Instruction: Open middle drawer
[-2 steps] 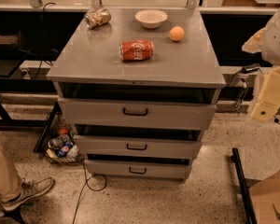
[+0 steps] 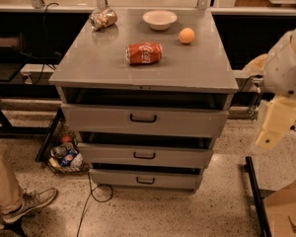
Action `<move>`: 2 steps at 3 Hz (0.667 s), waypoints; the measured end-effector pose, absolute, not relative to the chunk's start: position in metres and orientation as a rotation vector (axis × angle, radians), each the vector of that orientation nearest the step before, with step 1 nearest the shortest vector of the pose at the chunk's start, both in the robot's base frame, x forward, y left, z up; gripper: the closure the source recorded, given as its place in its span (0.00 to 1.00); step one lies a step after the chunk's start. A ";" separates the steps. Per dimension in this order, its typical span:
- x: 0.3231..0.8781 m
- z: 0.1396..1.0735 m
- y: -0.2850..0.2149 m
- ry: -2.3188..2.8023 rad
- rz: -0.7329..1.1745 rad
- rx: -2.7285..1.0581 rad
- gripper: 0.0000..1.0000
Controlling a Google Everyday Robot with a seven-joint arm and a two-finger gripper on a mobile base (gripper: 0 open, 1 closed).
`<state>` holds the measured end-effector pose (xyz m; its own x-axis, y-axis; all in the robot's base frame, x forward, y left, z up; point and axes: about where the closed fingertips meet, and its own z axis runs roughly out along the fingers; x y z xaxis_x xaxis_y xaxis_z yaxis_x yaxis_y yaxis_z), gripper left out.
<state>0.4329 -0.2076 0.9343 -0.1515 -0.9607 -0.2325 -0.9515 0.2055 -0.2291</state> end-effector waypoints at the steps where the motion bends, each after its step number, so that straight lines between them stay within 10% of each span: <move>1: 0.424 0.867 -0.185 2.043 0.041 -1.908 0.00; 2: 0.412 0.775 -0.153 1.910 0.178 -1.987 0.00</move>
Offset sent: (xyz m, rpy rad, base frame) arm -0.0342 0.0884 -0.2558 0.2384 0.0871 0.3569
